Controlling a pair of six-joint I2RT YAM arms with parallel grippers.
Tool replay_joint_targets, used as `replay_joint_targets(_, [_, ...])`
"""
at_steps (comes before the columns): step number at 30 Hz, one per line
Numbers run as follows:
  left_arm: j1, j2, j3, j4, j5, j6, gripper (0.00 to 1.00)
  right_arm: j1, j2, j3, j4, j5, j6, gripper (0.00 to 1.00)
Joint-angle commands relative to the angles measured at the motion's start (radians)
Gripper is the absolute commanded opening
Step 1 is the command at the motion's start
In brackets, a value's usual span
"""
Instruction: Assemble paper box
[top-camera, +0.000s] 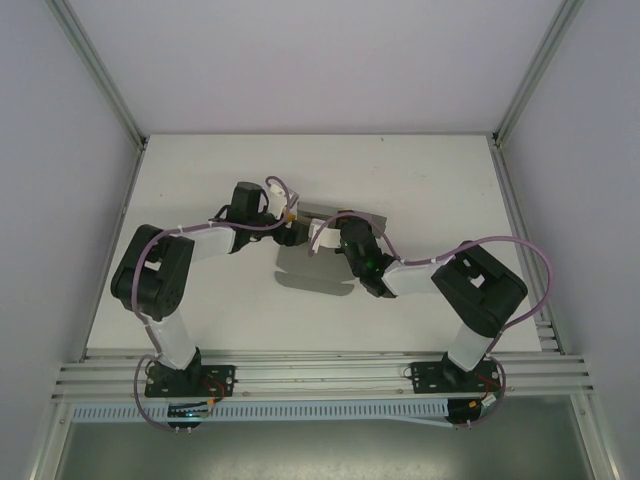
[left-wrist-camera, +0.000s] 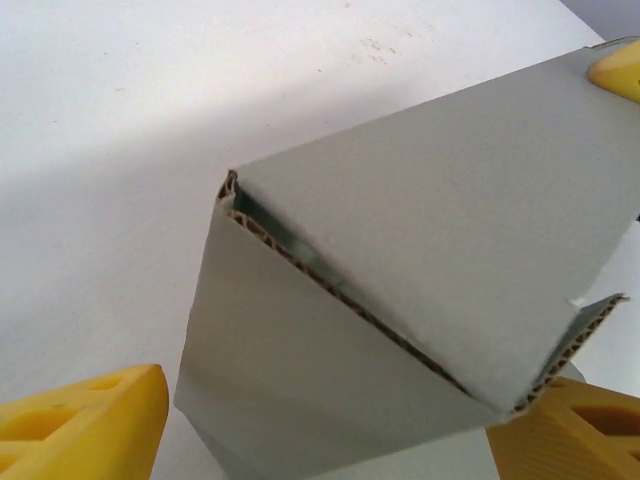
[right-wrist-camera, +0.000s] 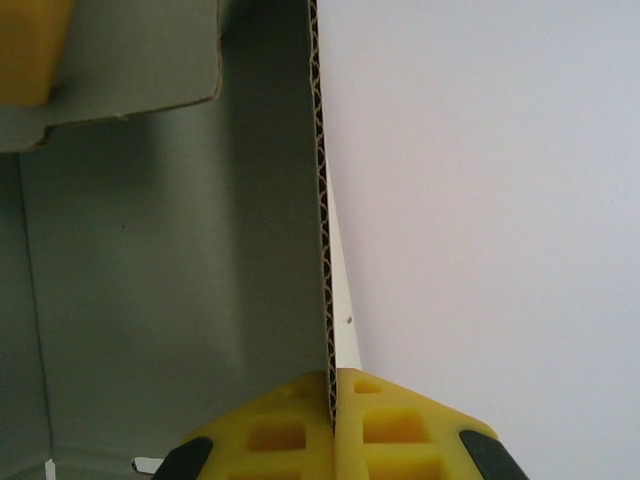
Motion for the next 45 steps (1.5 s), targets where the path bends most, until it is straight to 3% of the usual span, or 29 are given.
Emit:
replay_joint_targets(1, [-0.003,0.045,0.035,0.065,0.013,0.02,0.79,0.013,-0.022,-0.003,-0.037,-0.056,0.033,0.0])
replay_joint_targets(4, [-0.003,0.057,0.05,0.058,-0.031,0.007,0.73,0.014,-0.028,0.001,-0.059,-0.058,0.04,0.0])
replay_joint_targets(10, [-0.003,0.029,-0.01,0.127,-0.13,-0.03,0.4,0.014,-0.035,0.004,-0.093,-0.054,0.061,0.0])
replay_joint_targets(20, [-0.005,0.034,-0.037,0.168,-0.15,-0.056,0.28,0.029,-0.039,0.007,-0.138,-0.059,0.095,0.0])
replay_joint_targets(26, [-0.02,0.05,-0.014,0.144,-0.326,-0.105,0.0,0.036,-0.035,0.019,-0.153,-0.055,0.124,0.0])
replay_joint_targets(30, [-0.081,0.069,0.017,0.065,-0.546,-0.091,0.0,0.041,-0.03,0.042,-0.18,-0.041,0.161,0.0])
replay_joint_targets(36, [-0.126,0.104,0.017,0.043,-0.741,-0.149,0.0,0.063,-0.009,0.078,-0.219,0.011,0.215,0.0])
replay_joint_targets(41, [-0.179,0.128,0.018,0.062,-0.979,-0.151,0.0,0.07,-0.002,0.092,-0.255,0.022,0.258,0.0])
replay_joint_targets(45, [-0.184,0.159,0.063,-0.026,-1.057,-0.226,0.0,0.068,0.004,0.091,-0.244,0.035,0.267,0.0])
